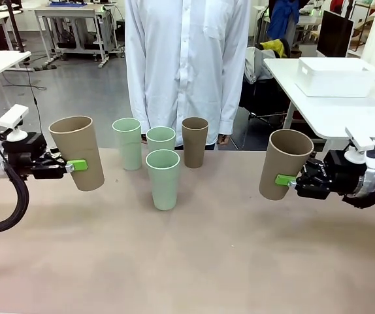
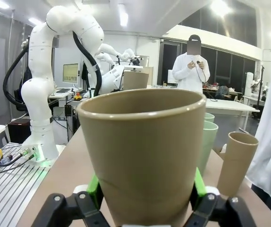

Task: Stack the cups and store them in the basket.
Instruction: Pick up two Reusable plastic cups , one in each hand.

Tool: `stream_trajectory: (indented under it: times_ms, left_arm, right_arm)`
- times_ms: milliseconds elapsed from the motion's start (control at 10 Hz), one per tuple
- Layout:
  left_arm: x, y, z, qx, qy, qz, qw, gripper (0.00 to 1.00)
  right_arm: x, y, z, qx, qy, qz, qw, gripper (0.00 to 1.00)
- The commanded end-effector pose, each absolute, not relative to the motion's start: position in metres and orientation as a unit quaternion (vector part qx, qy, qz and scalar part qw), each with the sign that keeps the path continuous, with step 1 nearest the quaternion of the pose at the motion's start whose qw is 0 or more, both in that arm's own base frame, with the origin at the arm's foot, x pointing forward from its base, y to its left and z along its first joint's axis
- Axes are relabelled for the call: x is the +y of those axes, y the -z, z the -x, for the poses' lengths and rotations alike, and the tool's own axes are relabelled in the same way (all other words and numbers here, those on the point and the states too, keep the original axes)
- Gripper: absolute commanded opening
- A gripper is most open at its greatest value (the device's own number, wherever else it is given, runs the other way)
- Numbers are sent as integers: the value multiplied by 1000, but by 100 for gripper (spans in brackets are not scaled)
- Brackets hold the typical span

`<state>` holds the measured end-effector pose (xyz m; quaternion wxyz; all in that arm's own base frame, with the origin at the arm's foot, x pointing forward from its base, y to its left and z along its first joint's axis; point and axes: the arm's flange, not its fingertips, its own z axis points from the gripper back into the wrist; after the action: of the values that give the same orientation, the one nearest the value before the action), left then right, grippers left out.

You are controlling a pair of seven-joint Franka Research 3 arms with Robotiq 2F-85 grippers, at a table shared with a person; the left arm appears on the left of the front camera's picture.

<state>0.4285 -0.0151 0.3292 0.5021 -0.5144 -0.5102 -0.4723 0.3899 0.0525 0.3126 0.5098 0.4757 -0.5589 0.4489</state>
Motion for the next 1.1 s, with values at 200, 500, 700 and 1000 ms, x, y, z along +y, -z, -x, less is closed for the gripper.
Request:
stream_trajectory:
  times_ms: [200, 500, 700, 1000]
  left_arm:
    - [-26, -321, -418, -489, 488, 515, 507, 85]
    - [-33, -313, -412, -487, 491, 519, 503, 85]
    - [-30, -315, -418, -481, 485, 523, 510, 85]
    - [-30, -315, -418, -481, 485, 523, 510, 85]
  right_arm:
    - [54, -323, -364, -567, -442, -451, 529, 87]
    - [54, -321, -365, -539, -452, -459, 542, 87]
    - [46, -312, -393, -557, -451, -458, 526, 87]
    - [46, -312, -393, -557, -451, -458, 526, 87]
